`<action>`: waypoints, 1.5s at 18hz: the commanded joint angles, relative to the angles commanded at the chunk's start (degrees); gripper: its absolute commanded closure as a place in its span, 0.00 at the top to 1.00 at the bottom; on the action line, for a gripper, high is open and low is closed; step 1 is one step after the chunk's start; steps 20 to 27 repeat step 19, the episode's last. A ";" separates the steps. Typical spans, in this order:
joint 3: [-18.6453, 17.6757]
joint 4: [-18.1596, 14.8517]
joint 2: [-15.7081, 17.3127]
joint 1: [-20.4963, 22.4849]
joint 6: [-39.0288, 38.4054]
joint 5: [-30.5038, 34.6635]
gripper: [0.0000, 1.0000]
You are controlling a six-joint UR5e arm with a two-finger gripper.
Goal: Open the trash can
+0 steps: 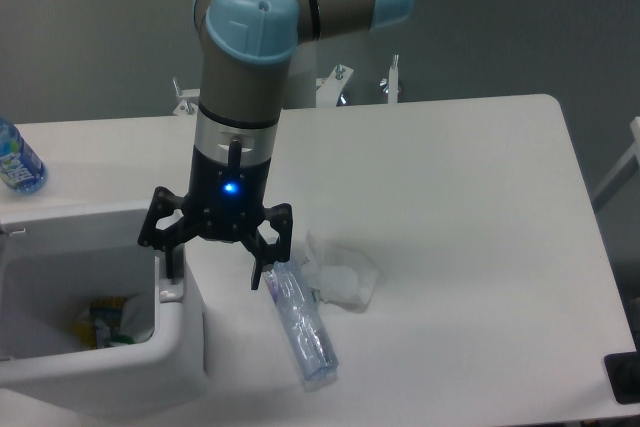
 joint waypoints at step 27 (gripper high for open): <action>4.93 -10.02 5.80 17.66 39.09 18.98 1.00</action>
